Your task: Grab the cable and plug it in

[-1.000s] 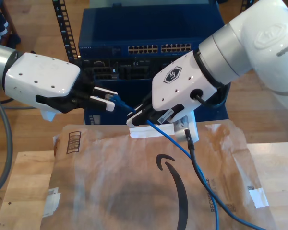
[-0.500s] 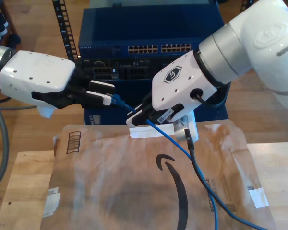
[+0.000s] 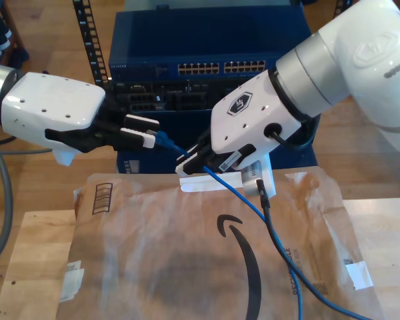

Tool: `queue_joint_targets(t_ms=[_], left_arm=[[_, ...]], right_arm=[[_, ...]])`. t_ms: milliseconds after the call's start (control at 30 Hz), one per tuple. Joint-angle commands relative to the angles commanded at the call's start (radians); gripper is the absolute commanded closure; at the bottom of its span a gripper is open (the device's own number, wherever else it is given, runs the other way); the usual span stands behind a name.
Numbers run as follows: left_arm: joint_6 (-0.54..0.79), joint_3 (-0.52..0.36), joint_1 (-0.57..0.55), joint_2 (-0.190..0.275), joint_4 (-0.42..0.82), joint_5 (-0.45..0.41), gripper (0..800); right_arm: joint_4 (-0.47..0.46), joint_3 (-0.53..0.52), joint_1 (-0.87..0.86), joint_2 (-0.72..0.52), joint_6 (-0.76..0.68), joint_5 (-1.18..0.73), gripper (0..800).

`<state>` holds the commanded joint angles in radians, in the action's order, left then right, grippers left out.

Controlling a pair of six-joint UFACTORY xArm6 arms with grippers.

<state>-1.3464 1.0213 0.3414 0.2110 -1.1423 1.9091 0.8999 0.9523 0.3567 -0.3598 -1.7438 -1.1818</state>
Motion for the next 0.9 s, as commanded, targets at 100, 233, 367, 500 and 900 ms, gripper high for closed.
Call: queue_joint_targets(t_ms=[100, 233, 367, 500, 900], left_arm=[[0.000, -0.008, 0.000, 0.000, 0.000, 0.000, 572], [0.000, -0.008, 0.000, 0.000, 0.002, -0.002, 600], [0.000, -0.008, 0.000, 0.000, 0.002, -0.002, 631], [-0.002, -0.008, 0.000, 0.002, 0.002, -0.005, 720], [-0.035, -0.017, -0.002, -0.003, 0.018, 0.003, 798]], right_arm=[[0.000, 0.000, 0.000, 0.000, 0.000, 0.000, 798], [0.000, 0.000, 0.000, 0.000, 0.000, 0.000, 798], [0.000, 0.000, 0.000, 0.000, 0.000, 0.000, 798], [0.000, 0.000, 0.000, 0.000, 0.000, 0.000, 798], [-0.009, -0.003, -0.002, -0.040, 0.135, 0.083, 38]])
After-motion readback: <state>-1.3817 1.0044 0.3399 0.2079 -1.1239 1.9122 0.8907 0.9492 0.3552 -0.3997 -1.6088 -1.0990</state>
